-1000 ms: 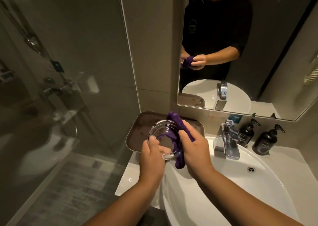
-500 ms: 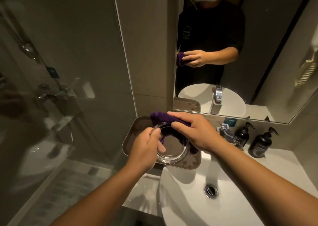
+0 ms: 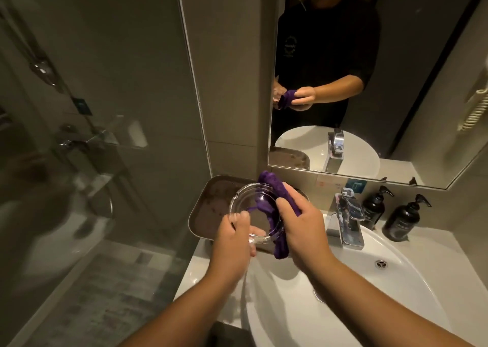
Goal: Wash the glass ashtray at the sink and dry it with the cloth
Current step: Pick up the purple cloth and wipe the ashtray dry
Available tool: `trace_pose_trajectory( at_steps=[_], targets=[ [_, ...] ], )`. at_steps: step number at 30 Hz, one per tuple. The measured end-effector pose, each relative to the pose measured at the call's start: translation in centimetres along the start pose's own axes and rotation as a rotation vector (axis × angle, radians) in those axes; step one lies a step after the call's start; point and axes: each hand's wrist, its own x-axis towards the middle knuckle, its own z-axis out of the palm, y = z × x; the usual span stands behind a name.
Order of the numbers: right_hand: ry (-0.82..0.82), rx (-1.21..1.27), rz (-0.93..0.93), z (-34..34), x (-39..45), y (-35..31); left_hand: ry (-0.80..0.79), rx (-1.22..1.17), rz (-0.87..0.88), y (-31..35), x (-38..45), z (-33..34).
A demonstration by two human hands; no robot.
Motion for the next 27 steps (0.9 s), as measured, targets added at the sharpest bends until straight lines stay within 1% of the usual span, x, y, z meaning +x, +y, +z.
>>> trace_pose_trajectory(
  at_steps=[2,5,8,9,11,13,16,20,23,25,27],
  targets=[
    [-0.105,-0.041,-0.034,-1.3,1.2,-0.8,-0.15,0.065,0.017,0.9,0.6,-1.3],
    [-0.287,-0.161,-0.081,-3.0,2.8,-2.7,-0.261,0.222,0.095,3.2,1.6,-2.6],
    [-0.482,-0.352,-0.133,-3.6,4.3,-4.7,-0.309,0.328,0.201,5.0,2.1,-2.7],
    [-0.521,-0.396,-0.142,-3.6,4.7,-5.3,-0.303,0.349,0.23,5.3,2.1,-2.5],
    [-0.534,-0.425,-0.15,-3.5,5.1,-6.0,-0.227,0.381,0.294,5.4,2.1,-2.3],
    [-0.484,-0.401,-0.144,-3.2,5.1,-5.8,-0.13,0.38,0.332,5.2,1.9,-1.9],
    [-0.342,-0.324,-0.114,-2.4,4.4,-4.8,-0.001,0.316,0.3,4.6,1.9,-1.3],
    [-0.026,-0.02,-0.011,0.5,1.3,-2.2,0.254,0.147,0.217,3.4,1.7,0.2],
    [0.18,0.122,0.087,2.7,-0.5,-0.4,0.39,-0.008,0.184,2.6,1.2,2.1],
    [0.222,0.136,0.106,2.7,-0.6,0.0,0.405,-0.063,0.161,2.1,0.7,2.8],
    [0.147,0.083,0.064,1.9,-0.2,0.4,0.32,-0.075,0.11,1.3,0.4,2.5]
  ],
)
